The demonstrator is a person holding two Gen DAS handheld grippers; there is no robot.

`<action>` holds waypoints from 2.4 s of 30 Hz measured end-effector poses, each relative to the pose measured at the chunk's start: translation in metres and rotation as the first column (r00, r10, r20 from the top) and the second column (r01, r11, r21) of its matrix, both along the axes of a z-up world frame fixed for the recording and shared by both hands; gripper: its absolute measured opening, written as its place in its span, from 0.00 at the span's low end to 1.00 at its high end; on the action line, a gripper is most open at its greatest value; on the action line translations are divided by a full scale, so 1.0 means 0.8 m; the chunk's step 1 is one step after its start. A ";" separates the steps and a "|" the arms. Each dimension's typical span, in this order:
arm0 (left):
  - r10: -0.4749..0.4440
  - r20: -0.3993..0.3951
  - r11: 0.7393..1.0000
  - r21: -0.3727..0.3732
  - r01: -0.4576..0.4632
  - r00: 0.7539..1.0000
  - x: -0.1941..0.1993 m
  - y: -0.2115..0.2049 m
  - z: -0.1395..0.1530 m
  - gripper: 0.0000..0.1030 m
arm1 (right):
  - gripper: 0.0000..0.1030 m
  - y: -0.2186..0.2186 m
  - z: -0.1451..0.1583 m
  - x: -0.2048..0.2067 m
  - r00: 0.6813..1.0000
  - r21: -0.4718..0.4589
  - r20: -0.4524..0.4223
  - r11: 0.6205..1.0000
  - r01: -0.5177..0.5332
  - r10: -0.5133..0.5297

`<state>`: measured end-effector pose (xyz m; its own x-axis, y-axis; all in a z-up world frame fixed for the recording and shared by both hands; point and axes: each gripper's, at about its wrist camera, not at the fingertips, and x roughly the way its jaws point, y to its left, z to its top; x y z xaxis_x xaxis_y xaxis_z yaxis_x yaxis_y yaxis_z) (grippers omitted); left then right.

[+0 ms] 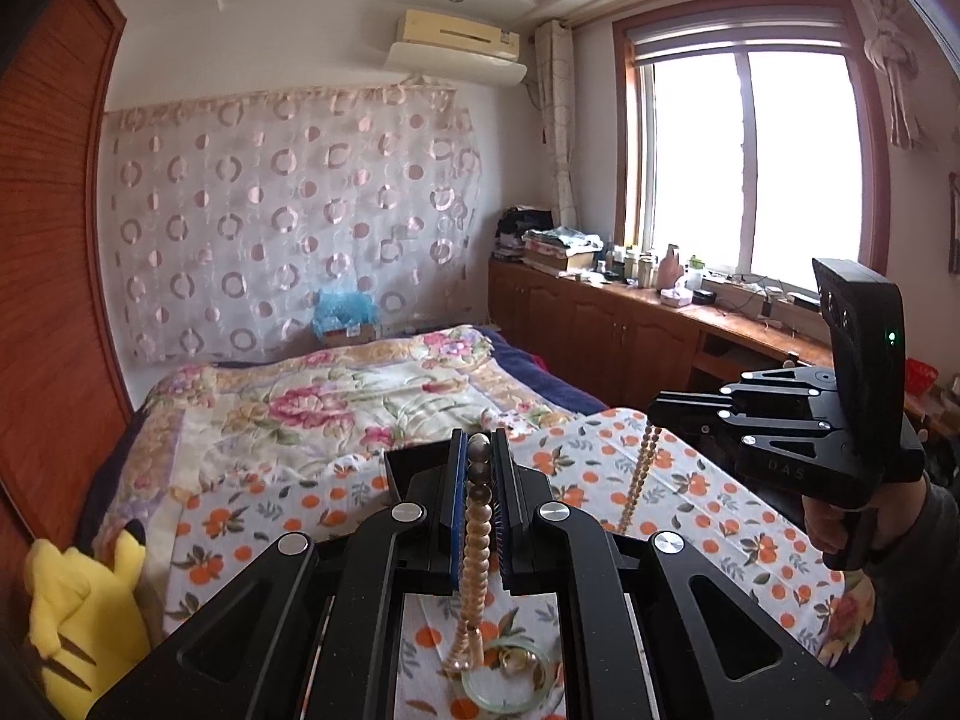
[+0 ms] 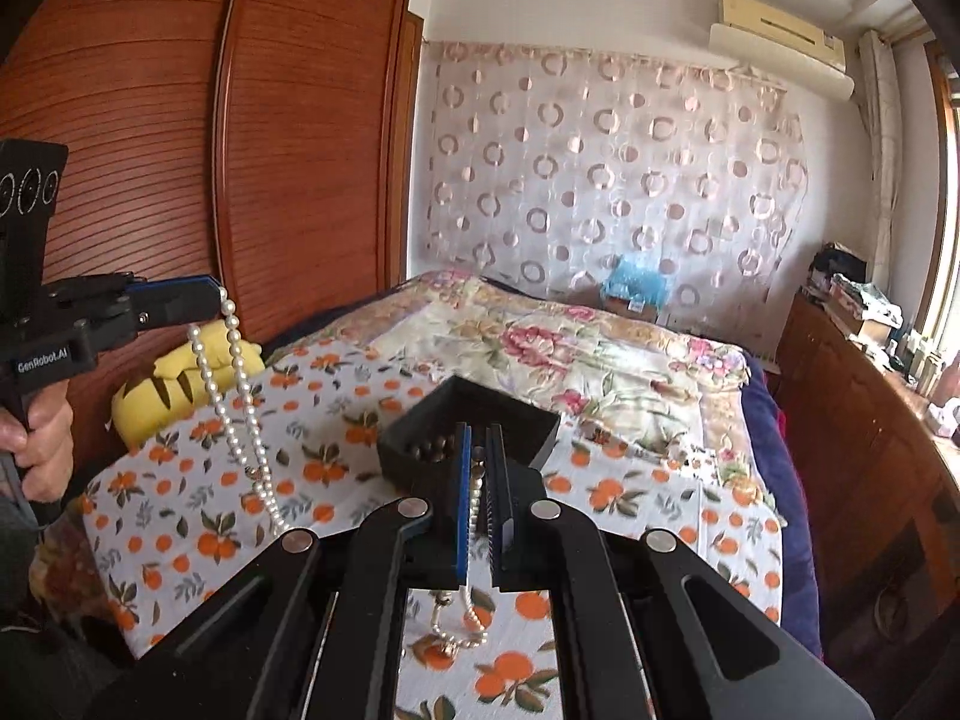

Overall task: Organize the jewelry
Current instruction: 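Lower the pearls into the box with the left tool while the right carries a gold chain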

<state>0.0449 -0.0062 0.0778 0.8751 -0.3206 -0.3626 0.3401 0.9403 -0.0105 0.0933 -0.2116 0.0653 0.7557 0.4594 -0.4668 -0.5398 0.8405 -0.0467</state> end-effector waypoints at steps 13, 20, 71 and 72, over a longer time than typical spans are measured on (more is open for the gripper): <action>0.027 0.013 0.999 0.020 -0.027 1.000 0.073 -0.008 0.026 0.07 | 0.05 0.016 0.044 0.044 0.999 -0.005 0.042 1.000 0.023 -0.023; 0.032 0.006 0.999 0.010 -0.033 0.999 0.097 -0.008 0.036 0.07 | 0.05 0.016 0.056 0.072 0.998 0.005 0.036 0.999 0.042 -0.042; 0.042 -0.185 0.997 -0.062 -0.054 0.982 0.185 -0.006 -0.066 0.07 | 0.05 0.042 0.063 0.174 0.997 0.040 -0.004 0.996 0.083 -0.083; 0.041 -0.191 0.997 -0.058 -0.053 0.981 0.184 -0.006 -0.070 0.07 | 0.05 0.045 0.056 0.180 0.996 0.039 -0.016 0.996 0.084 -0.084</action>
<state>0.1921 -0.0107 0.0215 0.8071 -0.3079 -0.5037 0.2816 0.9507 -0.1299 0.2375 -0.1755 0.1104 0.7858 0.4131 -0.4602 -0.4676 0.8839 -0.0050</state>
